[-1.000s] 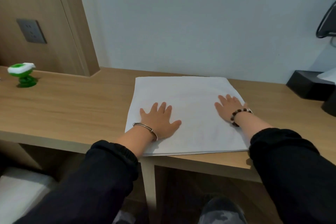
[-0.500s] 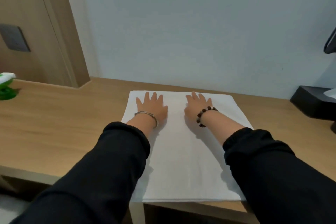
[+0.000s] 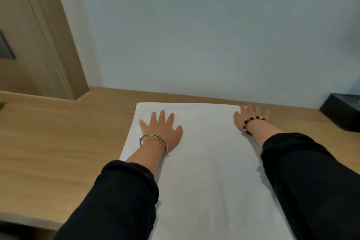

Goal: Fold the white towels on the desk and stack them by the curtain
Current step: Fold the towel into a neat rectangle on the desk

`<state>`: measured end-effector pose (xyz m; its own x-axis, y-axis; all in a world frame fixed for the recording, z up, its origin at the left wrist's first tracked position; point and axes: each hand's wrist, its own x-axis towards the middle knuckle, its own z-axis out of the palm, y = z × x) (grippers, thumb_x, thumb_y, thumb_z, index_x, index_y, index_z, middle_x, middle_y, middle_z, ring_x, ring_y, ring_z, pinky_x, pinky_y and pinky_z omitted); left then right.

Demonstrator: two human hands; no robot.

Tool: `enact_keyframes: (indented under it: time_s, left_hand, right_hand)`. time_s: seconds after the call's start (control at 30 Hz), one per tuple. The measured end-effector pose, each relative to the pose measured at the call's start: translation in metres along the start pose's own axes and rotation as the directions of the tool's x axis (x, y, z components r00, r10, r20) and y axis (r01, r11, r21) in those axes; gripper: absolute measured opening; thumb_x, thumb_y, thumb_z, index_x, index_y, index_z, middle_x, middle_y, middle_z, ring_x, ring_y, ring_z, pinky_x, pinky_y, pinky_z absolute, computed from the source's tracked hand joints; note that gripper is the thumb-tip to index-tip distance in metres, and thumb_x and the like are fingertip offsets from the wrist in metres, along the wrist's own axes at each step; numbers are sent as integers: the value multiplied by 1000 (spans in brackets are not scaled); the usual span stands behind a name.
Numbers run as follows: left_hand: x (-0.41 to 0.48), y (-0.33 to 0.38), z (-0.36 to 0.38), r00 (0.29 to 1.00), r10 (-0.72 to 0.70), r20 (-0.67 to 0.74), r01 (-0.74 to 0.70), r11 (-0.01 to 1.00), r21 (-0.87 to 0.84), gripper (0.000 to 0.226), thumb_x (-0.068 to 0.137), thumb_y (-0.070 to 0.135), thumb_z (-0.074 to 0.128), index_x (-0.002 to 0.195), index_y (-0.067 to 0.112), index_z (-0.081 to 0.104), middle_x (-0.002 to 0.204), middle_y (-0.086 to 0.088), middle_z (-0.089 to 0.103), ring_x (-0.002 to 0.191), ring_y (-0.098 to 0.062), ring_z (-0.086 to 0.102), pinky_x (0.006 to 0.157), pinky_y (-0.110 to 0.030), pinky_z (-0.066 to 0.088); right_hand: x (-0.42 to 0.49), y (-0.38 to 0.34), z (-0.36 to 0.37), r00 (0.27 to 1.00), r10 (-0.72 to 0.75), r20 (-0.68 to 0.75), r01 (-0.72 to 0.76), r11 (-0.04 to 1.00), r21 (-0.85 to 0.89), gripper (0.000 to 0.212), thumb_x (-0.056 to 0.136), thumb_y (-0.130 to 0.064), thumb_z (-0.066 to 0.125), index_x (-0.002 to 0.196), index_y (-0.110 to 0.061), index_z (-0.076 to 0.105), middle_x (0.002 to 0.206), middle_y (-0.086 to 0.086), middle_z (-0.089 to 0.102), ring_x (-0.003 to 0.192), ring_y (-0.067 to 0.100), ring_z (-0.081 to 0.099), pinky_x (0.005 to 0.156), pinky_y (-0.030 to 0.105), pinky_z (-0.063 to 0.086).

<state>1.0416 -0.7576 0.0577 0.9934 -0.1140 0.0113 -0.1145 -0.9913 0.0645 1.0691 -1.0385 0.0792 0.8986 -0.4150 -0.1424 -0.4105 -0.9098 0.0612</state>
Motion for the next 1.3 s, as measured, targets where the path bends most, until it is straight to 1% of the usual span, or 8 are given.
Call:
enact_keyframes:
  time_s: [0.2, 0.47, 0.63, 0.8, 1.0, 1.17, 1.23, 1.3]
  left_hand:
    - [-1, 1, -2, 999, -11, 33, 11, 1000, 8, 62, 94, 56, 11, 151, 34, 1, 160, 4, -6, 147, -23, -6, 111, -62, 3]
    - [19, 13, -20, 982, -45, 181, 31, 997, 75, 61, 94, 41, 22, 151, 29, 2, 160, 2, -7, 146, -28, -9, 108, -66, 0]
    - [47, 36, -23, 968, 191, 162, -208, 974, 93, 59, 98, 27, 24, 152, 29, 1, 160, 6, -7, 146, -27, -12, 113, -61, -4]
    - [50, -27, -8, 996, 33, 87, -31, 999, -23, 59, 96, 54, 13, 151, 35, 3, 160, 9, -6, 147, -20, -6, 114, -55, -2]
    - [35, -60, -13, 995, -97, 34, 94, 993, 77, 58, 98, 48, 13, 152, 27, 7, 160, 6, -3, 147, -23, -8, 113, -58, 1]
    - [11, -31, -27, 982, 185, -47, -181, 981, 63, 51, 97, 33, 36, 147, 26, 26, 156, 2, 22, 145, -23, 12, 114, -47, 17]
    - [-1, -24, -31, 952, 304, -38, -304, 953, 2, 42, 96, 33, 41, 138, 28, 39, 146, 2, 37, 135, -22, 29, 107, -41, 31]
    - [-14, -21, -34, 943, 332, 33, -331, 943, -30, 36, 97, 33, 38, 132, 30, 45, 141, 2, 42, 127, -23, 35, 101, -39, 36]
  right_hand:
    - [-45, -93, 6, 926, -375, -51, 378, 923, 74, 59, 98, -49, 10, 153, -27, 1, 160, -1, -8, 147, 22, -6, 114, 55, -4]
    - [-45, -94, 18, 928, -365, -75, 372, 918, 135, 56, 99, -43, 11, 153, -30, 3, 161, -3, -7, 147, 19, -5, 117, 49, -2]
    - [-43, -94, 19, 930, -352, -106, 365, 918, 151, 54, 99, -37, 12, 153, -29, 5, 161, -4, -5, 147, 18, -4, 118, 48, -1]
    - [-42, -94, 21, 925, -364, -112, 378, 915, 143, 55, 99, -37, 12, 152, -29, 5, 161, -3, -5, 147, 19, -4, 117, 49, 0]
    - [-46, -96, 16, 922, -370, -112, 384, 910, 155, 55, 99, -35, 14, 153, -25, 5, 161, -2, -2, 147, 19, -1, 117, 48, 2]
    - [-77, -92, -4, 878, -388, -279, 417, 908, 50, 50, 98, -18, 28, 147, -12, 22, 156, 10, 16, 142, 24, 18, 114, 41, 20]
    - [-100, -89, -15, 889, -366, -276, 373, 927, -27, 41, 96, -22, 35, 135, -13, 38, 139, 10, 37, 124, 27, 38, 95, 37, 36]
    - [-127, -84, -24, 931, -341, -128, 339, 940, -33, 38, 94, -32, 38, 126, -13, 48, 125, 8, 48, 107, 27, 49, 79, 36, 39]
